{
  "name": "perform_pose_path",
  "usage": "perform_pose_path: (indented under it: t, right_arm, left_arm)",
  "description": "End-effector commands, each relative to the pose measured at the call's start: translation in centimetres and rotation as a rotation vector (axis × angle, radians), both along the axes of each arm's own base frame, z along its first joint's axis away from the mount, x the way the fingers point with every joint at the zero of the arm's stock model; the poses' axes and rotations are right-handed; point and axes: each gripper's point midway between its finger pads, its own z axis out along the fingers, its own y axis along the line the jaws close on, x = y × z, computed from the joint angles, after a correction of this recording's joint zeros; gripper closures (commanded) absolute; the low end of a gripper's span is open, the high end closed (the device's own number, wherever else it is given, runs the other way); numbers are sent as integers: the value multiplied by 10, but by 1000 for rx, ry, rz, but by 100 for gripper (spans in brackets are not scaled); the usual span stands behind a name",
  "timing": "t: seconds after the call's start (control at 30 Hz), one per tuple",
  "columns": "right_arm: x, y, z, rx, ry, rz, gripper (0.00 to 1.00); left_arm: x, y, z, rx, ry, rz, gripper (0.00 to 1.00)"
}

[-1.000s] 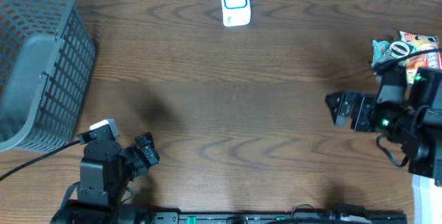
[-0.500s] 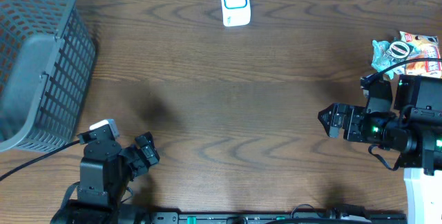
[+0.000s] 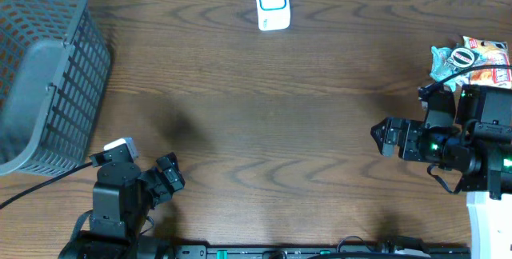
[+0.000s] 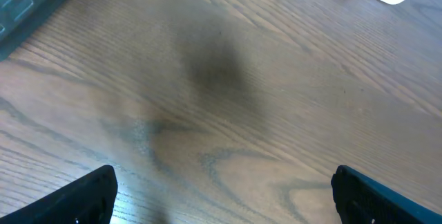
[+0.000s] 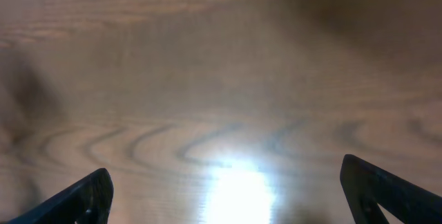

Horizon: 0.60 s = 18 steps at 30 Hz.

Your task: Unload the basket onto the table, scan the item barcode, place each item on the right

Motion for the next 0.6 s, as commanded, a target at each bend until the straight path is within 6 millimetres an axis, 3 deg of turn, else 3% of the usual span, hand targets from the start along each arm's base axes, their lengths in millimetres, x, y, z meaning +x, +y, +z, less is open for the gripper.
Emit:
perform_pose_path:
  t: [0.0, 0.13, 0.37, 0.57]
  right_arm:
    - [-1, 3, -8, -51, -47, 84, 1]
    - [0, 3, -15, -74, -160, 90, 1]
    - [-1, 4, -14, -122, -518, 82, 1]
    - [-2, 18, -22, -127, -770, 126, 1]
  left_arm:
    - [0, 1, 1, 3, -5, 2, 2]
    - [0, 1, 1, 3, -5, 3, 2]
    - [0, 1, 1, 3, -5, 2, 3]
    - [0, 1, 1, 3, -5, 3, 2]
